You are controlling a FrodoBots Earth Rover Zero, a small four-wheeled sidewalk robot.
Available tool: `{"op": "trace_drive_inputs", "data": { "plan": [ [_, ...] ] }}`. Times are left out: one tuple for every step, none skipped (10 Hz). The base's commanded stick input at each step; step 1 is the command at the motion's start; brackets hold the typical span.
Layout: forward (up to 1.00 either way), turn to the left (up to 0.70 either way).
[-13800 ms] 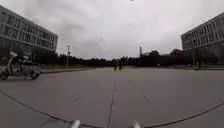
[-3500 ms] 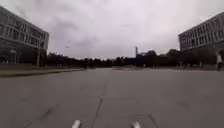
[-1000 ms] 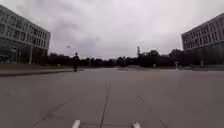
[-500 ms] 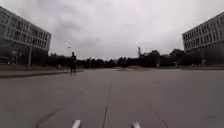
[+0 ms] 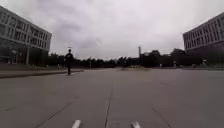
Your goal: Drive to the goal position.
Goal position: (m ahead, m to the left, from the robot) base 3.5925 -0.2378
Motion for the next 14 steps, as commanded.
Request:
{"op": "trace_drive_inputs", "data": {
  "plan": [
    [0.7, 0.0],
    [0.7, 0.0],
    [0.7, 0.0],
    [0.7, 0.0],
    [0.7, 0.0],
    [0.7, 0.0],
    [0.7, 0.0],
    [0.7, 0.0],
    [0.7, 0.0],
    [0.7, 0.0],
    [0.7, 0.0],
    [0.7, 0.0],
    [0.7, 0.0],
    [0.7, 0.0]
  ]
}}
